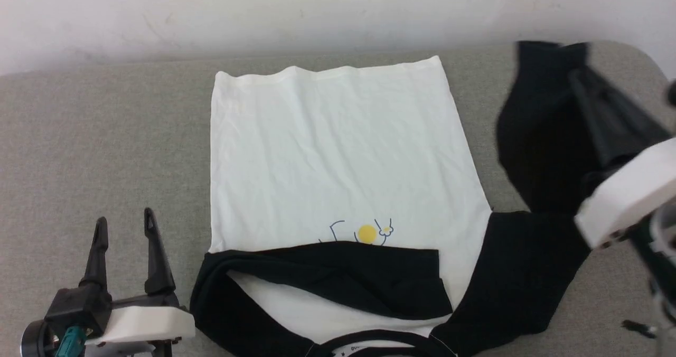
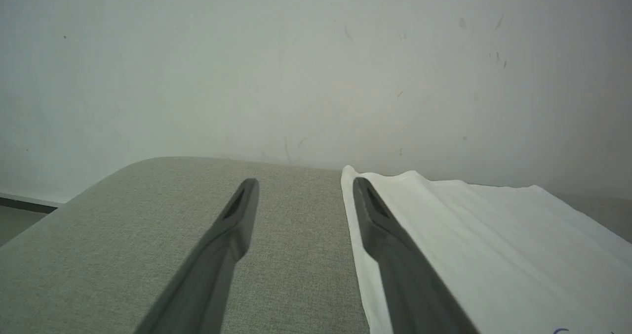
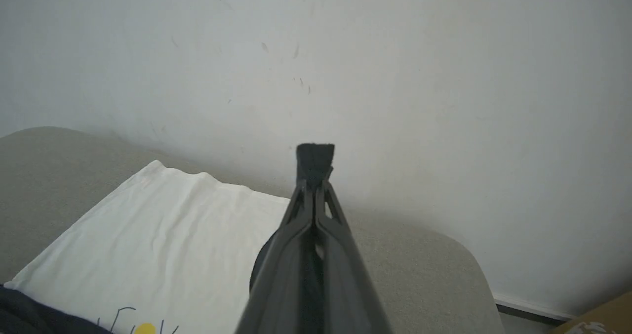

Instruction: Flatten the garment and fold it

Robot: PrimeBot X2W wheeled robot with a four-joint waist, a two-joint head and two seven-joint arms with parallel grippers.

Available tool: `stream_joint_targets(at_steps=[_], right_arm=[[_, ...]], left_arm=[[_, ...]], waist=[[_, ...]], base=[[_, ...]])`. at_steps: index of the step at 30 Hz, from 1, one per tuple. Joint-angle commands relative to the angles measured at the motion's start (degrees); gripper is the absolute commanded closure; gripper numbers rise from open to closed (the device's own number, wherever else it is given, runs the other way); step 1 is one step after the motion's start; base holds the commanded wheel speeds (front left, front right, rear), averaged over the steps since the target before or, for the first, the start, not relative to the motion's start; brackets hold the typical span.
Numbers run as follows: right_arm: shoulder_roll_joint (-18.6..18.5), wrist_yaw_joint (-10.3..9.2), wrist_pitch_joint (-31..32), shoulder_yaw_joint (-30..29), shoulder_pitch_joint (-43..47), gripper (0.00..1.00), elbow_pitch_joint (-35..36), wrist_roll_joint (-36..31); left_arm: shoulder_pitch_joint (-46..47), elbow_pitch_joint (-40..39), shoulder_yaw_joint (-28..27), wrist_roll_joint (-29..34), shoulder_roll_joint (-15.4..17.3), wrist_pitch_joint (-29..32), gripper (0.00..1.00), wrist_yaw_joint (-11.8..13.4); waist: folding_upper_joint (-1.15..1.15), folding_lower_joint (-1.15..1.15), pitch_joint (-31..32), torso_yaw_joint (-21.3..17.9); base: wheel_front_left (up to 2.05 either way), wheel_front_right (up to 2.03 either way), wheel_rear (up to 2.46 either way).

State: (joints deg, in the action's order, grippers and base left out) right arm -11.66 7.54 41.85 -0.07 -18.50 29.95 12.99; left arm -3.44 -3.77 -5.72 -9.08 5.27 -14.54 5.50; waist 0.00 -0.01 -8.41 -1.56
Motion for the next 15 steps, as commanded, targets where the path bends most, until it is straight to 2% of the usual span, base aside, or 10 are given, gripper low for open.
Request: stream_joint_targets(at_steps=[1, 6, 15], right_arm=[[0.18, -0.05, 0.24, 2.47, -0.48, 1.00, 0.45, 0.64], [1.03, -0.05, -0.39, 14.28, -1.95, 1.00, -1.92, 1.66], [4.59, -0.05, -4.47, 31.28, -4.23, 1.00, -15.44, 3.18]], left_arm=[[-0.68, -0.13, 0.14, -0.13, 0.27, 0.20, 0.00, -0.39], [-0.47, 0.19, 0.43, -0.38, 0.50, 0.16, 0.00, -0.57], [0.55, 1.52, 0.96, -0.88, 0.59, -0.12, 0.00, -1.05]], waist=[[0.00, 0.01, 0.24, 0.18], [0.00, 0.01, 0.10, 0.91], [0.00, 0.01, -0.90, 2.59]], base=[[0.00, 0.00, 0.00], [0.00, 0.00, 0.00], [0.00, 0.00, 0.00]])
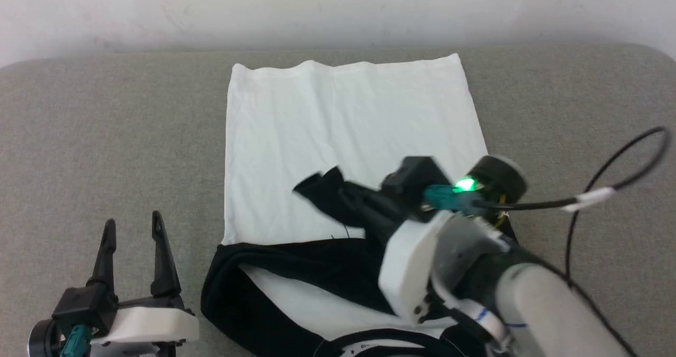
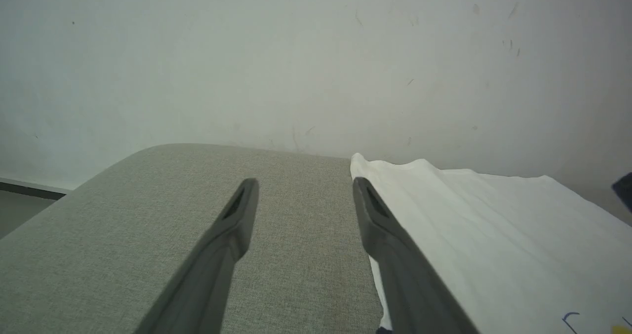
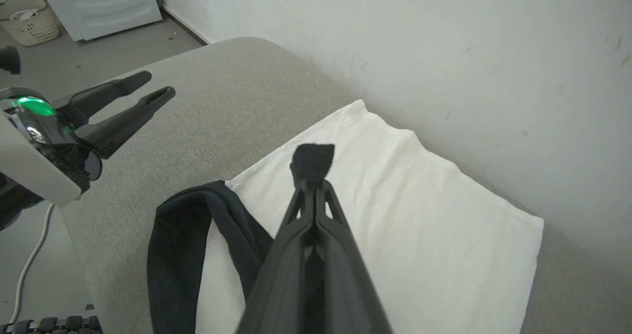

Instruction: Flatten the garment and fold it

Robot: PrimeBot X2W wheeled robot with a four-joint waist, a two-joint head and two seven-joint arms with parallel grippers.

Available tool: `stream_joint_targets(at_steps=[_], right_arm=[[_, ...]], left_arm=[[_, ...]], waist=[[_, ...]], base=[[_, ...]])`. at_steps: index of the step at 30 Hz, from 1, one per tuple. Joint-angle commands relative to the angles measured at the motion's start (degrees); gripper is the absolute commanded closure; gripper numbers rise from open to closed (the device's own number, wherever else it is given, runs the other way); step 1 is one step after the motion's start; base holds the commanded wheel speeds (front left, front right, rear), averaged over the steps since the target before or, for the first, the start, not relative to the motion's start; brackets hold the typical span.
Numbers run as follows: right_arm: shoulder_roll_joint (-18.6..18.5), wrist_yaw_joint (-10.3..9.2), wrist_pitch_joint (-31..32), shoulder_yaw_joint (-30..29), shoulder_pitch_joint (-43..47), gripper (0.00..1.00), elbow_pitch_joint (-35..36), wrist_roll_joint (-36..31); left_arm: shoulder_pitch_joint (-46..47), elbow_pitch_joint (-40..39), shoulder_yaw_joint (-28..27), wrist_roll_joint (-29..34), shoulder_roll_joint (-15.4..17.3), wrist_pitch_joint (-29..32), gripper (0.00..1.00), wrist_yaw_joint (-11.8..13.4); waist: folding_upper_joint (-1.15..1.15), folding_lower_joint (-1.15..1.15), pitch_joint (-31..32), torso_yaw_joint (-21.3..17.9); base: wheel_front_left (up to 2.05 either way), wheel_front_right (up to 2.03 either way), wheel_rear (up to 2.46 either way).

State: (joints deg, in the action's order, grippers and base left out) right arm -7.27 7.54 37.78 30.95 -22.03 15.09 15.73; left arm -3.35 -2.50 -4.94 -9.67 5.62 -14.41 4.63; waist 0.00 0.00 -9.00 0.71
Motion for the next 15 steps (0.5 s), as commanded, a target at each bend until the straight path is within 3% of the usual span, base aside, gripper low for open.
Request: stream_joint_targets(at_steps=[1, 8, 15], right_arm=[[0.49, -0.05, -0.83, 1.54, -0.91, 1.00, -2.46, 0.48], [1.70, -0.05, -4.18, 7.67, -1.10, 1.00, -15.81, -0.41], [1.57, -0.05, -5.85, 11.67, -0.51, 1.00, -23.90, 0.89]], left_arm=[[0.62, 0.38, 0.32, -0.28, 0.21, -0.28, 0.00, -0.23], [1.50, 1.68, 1.02, -0.46, 0.02, -0.45, 0.00, -0.58], [1.76, 2.73, 1.02, -0.70, -0.05, -0.53, 0.00, -0.87]], waist=[[0.00, 0.00, -0.41, 0.55], [0.00, 0.00, -0.94, 1.90], [0.00, 0.00, -1.20, 2.24]], base=[[0.00, 0.00, 0.00], [0.00, 0.00, 0.00], [0.00, 0.00, 0.00]])
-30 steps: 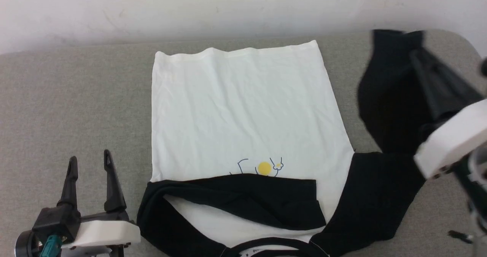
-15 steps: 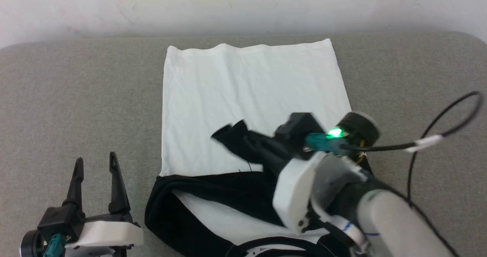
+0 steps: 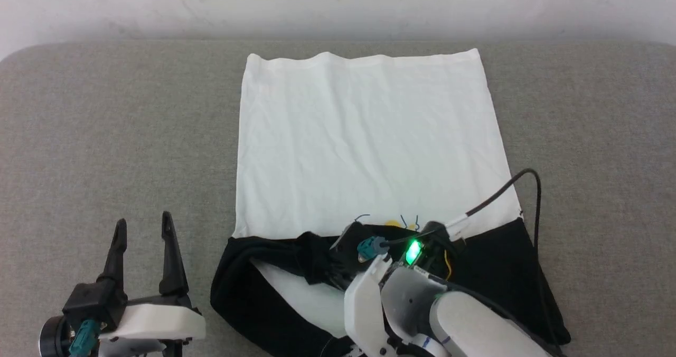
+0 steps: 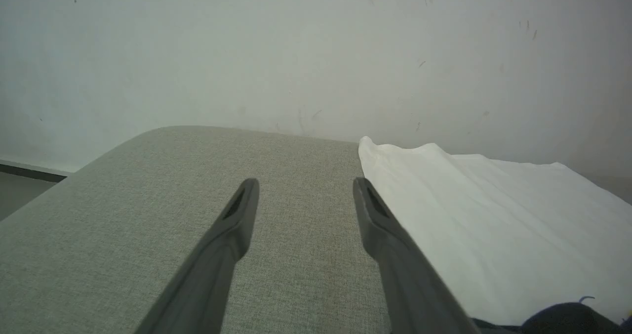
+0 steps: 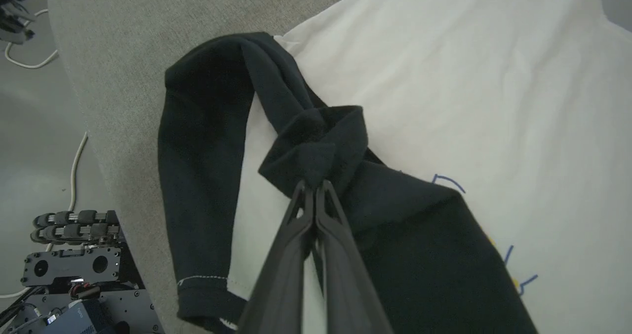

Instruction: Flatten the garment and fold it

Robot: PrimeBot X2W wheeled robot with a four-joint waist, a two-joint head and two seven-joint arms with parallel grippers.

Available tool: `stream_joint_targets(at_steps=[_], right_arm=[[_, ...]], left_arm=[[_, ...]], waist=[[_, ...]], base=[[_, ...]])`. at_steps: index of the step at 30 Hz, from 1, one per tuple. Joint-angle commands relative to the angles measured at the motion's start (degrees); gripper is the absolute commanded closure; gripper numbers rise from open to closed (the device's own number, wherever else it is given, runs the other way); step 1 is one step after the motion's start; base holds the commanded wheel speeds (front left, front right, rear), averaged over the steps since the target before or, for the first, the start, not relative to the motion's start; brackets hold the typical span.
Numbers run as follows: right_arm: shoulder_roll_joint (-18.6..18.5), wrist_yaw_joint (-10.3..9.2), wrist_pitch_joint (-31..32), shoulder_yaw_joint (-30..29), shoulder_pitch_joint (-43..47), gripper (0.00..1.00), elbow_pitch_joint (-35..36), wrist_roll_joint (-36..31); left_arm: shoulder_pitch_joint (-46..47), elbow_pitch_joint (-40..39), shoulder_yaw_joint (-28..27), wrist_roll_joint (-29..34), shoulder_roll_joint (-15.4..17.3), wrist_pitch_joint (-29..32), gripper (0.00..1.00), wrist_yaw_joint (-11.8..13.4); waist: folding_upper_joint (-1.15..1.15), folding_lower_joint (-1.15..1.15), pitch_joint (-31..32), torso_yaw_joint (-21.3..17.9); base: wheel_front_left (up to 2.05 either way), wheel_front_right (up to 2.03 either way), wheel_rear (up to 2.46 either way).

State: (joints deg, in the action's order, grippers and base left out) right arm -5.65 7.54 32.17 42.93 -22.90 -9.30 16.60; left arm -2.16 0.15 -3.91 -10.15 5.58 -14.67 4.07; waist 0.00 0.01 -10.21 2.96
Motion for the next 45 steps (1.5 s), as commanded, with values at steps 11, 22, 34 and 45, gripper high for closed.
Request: stream_joint_targets(at_steps=[11, 22, 34, 45], right_arm=[[-0.17, -0.05, -7.34, -3.24, 1.98, 0.00, 2.78, 6.04], [1.06, -0.05, -20.03, -22.57, 7.48, 0.00, 15.88, -2.12], [2.60, -0.05, -30.05, -32.84, 7.54, 0.00, 18.56, -5.31], [2.76, -0.05, -34.20, -32.93, 5.45, 0.00, 16.97, -0.60]], left_arm=[[0.89, 1.25, 0.16, -0.05, 0.76, -0.31, 0.00, -1.51], [12.44, -0.45, 2.63, 1.82, 8.56, 9.68, 0.00, -6.11], [37.99, 3.30, 5.62, -1.92, 18.83, 33.86, 0.00, -10.71], [53.99, 10.98, 3.65, -4.09, 24.93, 59.93, 0.00, -6.65]], waist=[[0.00, -0.01, 1.22, -1.48], [0.00, -0.01, -3.81, -6.31], [0.00, -0.01, -17.29, -15.72], [0.00, -0.01, -25.67, -22.88]], base=[[0.00, 0.00, 0.00], [0.00, 0.00, 0.00], [0.00, 0.00, 0.00], [0.00, 0.00, 0.00]])
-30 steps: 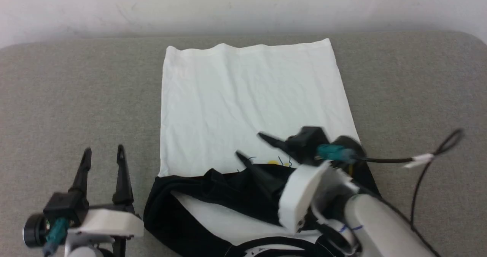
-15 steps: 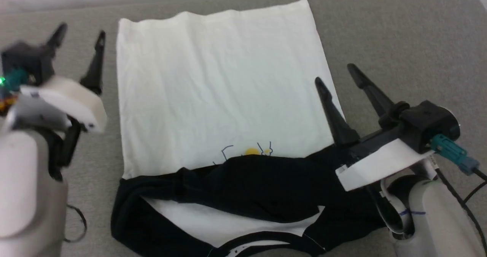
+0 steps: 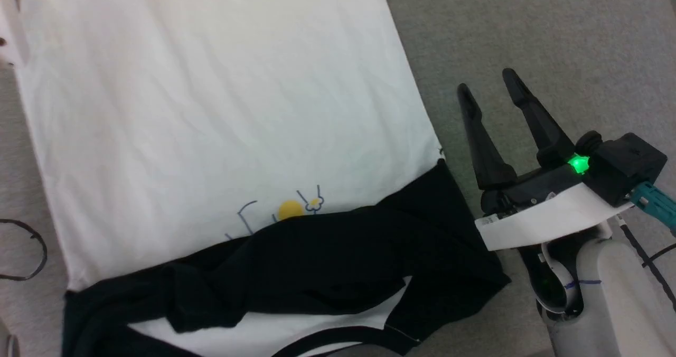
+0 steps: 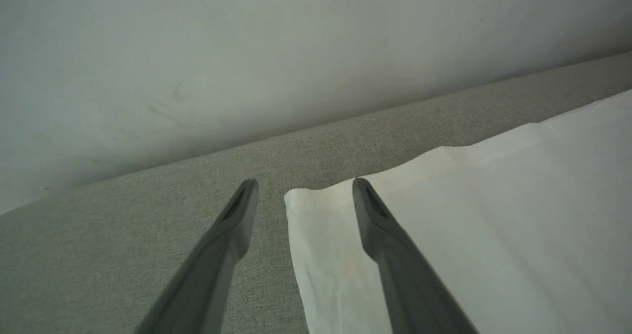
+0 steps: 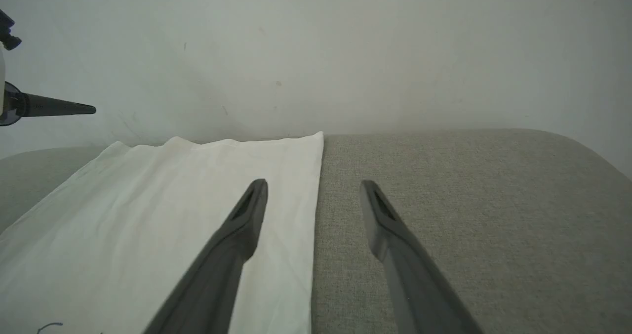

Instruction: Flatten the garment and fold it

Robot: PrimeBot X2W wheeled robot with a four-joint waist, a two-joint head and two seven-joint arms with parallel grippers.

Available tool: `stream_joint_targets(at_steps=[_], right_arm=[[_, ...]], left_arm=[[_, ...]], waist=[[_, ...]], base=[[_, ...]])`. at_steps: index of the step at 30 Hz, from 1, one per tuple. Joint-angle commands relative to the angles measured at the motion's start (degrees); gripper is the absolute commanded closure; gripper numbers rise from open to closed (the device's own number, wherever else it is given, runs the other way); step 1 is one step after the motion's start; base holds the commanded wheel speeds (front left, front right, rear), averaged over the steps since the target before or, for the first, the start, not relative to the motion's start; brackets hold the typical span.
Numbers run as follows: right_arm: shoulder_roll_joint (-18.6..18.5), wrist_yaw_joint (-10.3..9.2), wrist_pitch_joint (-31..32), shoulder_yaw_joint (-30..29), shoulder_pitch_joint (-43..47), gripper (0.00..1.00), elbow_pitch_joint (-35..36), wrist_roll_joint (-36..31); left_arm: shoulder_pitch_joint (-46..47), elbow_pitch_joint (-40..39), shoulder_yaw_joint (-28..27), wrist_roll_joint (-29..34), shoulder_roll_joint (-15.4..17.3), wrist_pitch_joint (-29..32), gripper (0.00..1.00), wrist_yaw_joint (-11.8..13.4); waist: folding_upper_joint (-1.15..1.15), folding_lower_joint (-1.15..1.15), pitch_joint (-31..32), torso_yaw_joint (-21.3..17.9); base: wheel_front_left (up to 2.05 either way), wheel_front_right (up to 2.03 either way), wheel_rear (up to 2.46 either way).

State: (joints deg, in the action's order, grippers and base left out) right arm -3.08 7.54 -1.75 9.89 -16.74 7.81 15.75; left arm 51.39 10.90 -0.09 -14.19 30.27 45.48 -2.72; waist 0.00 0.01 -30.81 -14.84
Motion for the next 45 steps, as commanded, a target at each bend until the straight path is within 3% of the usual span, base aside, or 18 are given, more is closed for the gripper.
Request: stream_joint_targets(at_steps=[1, 8, 15, 17, 27, 34, 38, 45], right_arm=[[0.19, -0.05, -0.64, 0.24, -0.85, 0.00, -0.32, 0.59], [0.20, -0.05, -2.53, 1.81, -1.71, 0.00, -1.39, 2.39], [0.20, -0.05, -3.26, 2.27, -1.93, 0.00, -2.28, 3.01], [0.20, -0.05, -3.26, 2.37, -2.03, 0.00, -2.55, 3.04], [0.20, -0.05, -2.18, 3.00, -4.55, 0.00, -2.41, 1.50], [-0.36, -0.05, 1.93, 2.67, -15.37, 0.00, -2.81, -2.63], [-0.66, -0.05, 7.07, 1.95, -25.61, 0.00, -7.92, -2.62], [-0.04, -0.05, 17.95, -0.42, -43.21, 0.00, -24.16, 1.30]], left_arm=[[1.04, 0.59, -0.27, 0.17, 0.67, 2.73, 0.00, 1.02], [2.31, -0.68, -1.22, 2.09, 4.47, 15.70, 0.00, 4.99], [0.97, -2.55, -2.72, 4.17, 7.78, 19.72, 0.00, 7.73], [0.40, -3.07, -2.98, 3.94, 8.14, 20.14, 1.00, 7.76], [-0.63, -4.34, -2.65, 1.79, 7.29, 17.70, 1.00, 6.52], [1.89, -2.81, -0.24, 0.61, 4.76, 12.14, 1.00, 4.64], [4.10, -1.38, 1.59, 0.26, 2.97, 8.76, 1.00, 3.51], [7.76, 0.00, 5.71, 0.05, -0.84, 2.24, 1.00, 0.94]], waist=[[0.00, -0.01, -5.48, -5.52], [0.00, -0.01, -7.75, -7.80], [0.00, -0.01, -8.86, -8.40], [0.00, -0.01, -8.95, -8.24], [0.00, -0.01, -8.64, -6.71], [0.00, -0.01, -8.34, -3.41], [0.00, -0.01, -8.68, -0.63], [0.00, -0.01, -10.11, 5.38]], base=[[0.00, 0.00, 0.00], [0.00, 0.00, 0.00], [0.00, 0.00, 0.00], [0.00, 0.00, 0.00], [0.00, 0.00, 0.00], [0.00, 0.00, 0.00], [0.00, 0.00, 0.00], [0.00, 0.00, 0.00]])
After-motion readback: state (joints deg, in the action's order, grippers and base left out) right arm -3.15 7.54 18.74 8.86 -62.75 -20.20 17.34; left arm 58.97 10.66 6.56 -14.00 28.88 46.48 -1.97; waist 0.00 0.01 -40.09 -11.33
